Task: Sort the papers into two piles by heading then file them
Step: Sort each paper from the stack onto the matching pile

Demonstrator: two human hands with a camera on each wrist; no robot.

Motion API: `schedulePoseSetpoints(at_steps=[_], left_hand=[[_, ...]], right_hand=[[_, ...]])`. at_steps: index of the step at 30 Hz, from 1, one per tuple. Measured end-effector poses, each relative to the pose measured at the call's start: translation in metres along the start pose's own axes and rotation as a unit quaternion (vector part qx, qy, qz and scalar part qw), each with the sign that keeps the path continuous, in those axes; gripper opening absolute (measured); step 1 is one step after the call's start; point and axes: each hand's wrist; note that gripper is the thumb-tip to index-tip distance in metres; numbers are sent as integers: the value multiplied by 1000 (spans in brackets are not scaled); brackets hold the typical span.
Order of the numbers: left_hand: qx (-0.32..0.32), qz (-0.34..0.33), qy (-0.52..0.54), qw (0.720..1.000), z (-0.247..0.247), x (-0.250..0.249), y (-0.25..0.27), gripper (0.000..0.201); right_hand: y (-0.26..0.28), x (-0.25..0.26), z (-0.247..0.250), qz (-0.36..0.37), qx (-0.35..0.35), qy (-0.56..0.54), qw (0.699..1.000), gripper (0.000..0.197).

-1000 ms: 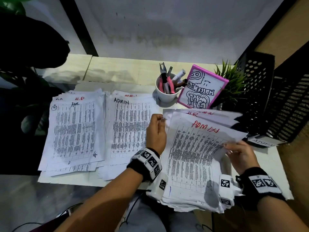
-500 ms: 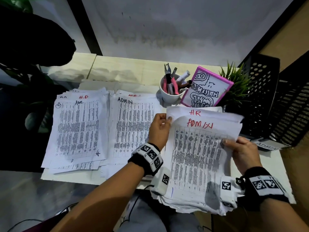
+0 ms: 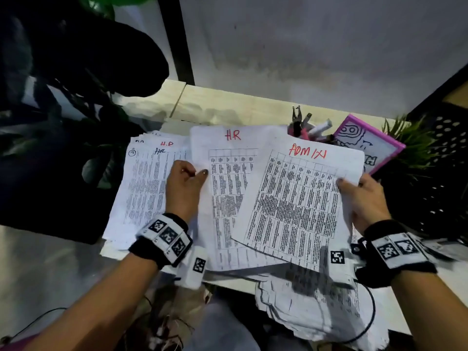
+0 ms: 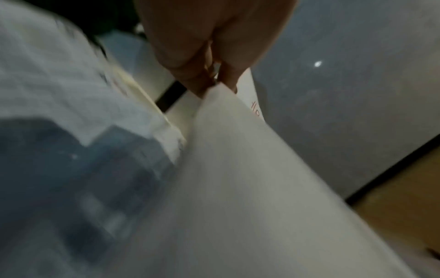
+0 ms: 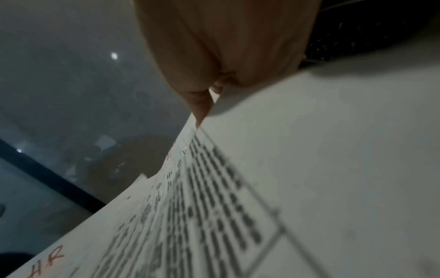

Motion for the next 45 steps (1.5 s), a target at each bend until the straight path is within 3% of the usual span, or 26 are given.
schedulePoseSetpoints(at_steps=[3, 5, 8, 11, 13, 16, 19, 21, 23, 25, 27, 32, 34, 36, 39, 42, 45], left_hand=[[-22, -51, -99, 994, 55, 5, -36, 22], [-22, -16, -144, 989, 86, 15, -58, 11], [15, 26, -213, 977, 123, 31, -85, 29], [63, 1, -299, 952, 150, 46, -106, 39], [75, -7, -329, 941, 159, 54, -116, 43], [90, -14, -365, 927, 160, 60, -124, 48], [117, -19, -405, 907, 152, 61, -125, 51], [126, -25, -412, 902, 145, 62, -124, 46], [107, -30, -438, 892, 133, 66, -120, 40], [83, -35, -514, 853, 116, 65, -110, 36], [90, -50, -519, 849, 92, 61, -94, 36], [200, -136, -372, 896, -1, 48, -47, 32], [240, -165, -332, 897, -44, 44, -25, 32], [269, -197, -312, 890, -83, 44, -4, 33], [334, -205, -294, 872, -132, 47, 23, 33], [391, -141, -315, 853, -164, 52, 46, 34], [403, -92, -360, 836, -180, 62, 66, 42]], right_hand=[[-14, -7, -30, -36, 31, 42, 998, 40], [-20, -14, -50, -39, 47, 79, 995, 44], [-27, -26, -76, -17, 37, 132, 990, 54], [-35, -31, -95, -4, -6, 162, 987, 53], [-39, -39, -108, -15, -26, 208, 978, 50], [-48, -58, -117, -32, -38, 180, 983, 38], [-40, -55, -125, -29, 12, 217, 976, 35], [-34, -50, -123, -42, 47, 226, 972, 44], [-30, -47, -110, -12, 60, 205, 977, 44], [-28, -45, -86, 50, 0, 230, 972, 37], [-27, -47, -54, 63, -85, 250, 962, 30], [-20, -61, 45, -41, -314, 332, 889, 44], [-14, -67, 73, -105, -345, 377, 853, 50], [-5, -73, 92, -135, -334, 413, 836, 48], [3, -80, 105, -120, -303, 395, 859, 31], [12, -81, 108, -91, -282, 361, 884, 27], [19, -80, 110, -72, -281, 295, 910, 28]])
Point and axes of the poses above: each hand's wrist, its own y-axis away from the middle knuckle, its own z-axis out of the back of the hand, x = y × z, and after that the axes turned 10 degrees about -z, right-handed
